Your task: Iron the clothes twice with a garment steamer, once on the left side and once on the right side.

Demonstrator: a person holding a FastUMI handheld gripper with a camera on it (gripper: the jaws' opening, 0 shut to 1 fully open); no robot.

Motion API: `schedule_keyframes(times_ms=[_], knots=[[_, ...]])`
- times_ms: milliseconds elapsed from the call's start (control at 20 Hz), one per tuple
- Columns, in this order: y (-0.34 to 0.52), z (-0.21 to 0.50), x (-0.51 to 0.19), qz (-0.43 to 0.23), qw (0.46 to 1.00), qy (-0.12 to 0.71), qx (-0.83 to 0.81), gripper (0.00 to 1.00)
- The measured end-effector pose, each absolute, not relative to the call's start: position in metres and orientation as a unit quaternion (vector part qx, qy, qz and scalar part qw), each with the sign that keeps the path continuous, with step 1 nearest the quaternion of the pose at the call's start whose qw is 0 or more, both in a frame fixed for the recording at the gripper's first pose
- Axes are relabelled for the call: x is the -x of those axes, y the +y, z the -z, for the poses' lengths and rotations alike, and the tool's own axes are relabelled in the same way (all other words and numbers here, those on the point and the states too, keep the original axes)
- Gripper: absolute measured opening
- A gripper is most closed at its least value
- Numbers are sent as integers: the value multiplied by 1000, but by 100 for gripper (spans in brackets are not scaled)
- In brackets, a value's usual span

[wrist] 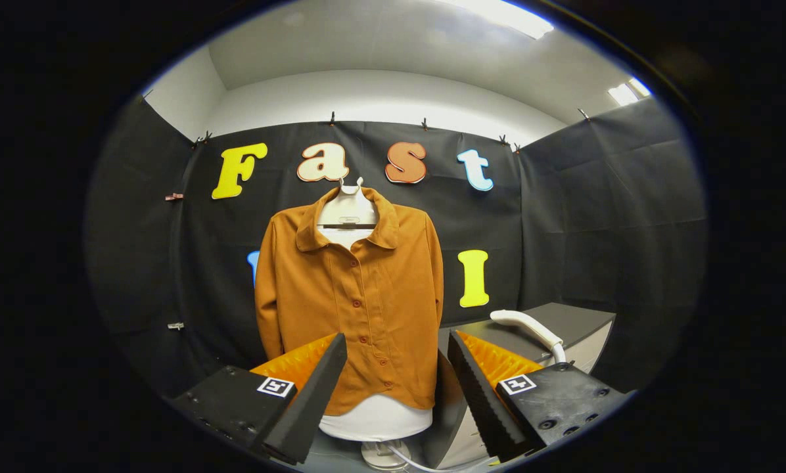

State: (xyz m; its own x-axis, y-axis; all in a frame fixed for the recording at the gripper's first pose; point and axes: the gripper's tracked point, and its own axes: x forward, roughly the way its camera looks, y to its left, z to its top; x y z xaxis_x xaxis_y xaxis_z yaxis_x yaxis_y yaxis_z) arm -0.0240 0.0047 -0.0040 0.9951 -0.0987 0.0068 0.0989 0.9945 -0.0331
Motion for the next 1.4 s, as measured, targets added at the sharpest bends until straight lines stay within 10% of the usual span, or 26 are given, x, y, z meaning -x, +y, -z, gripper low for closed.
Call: schedule_keyframes(times_ms=[1400], knots=[[-236,28,-121,80,994,72,17,97]])
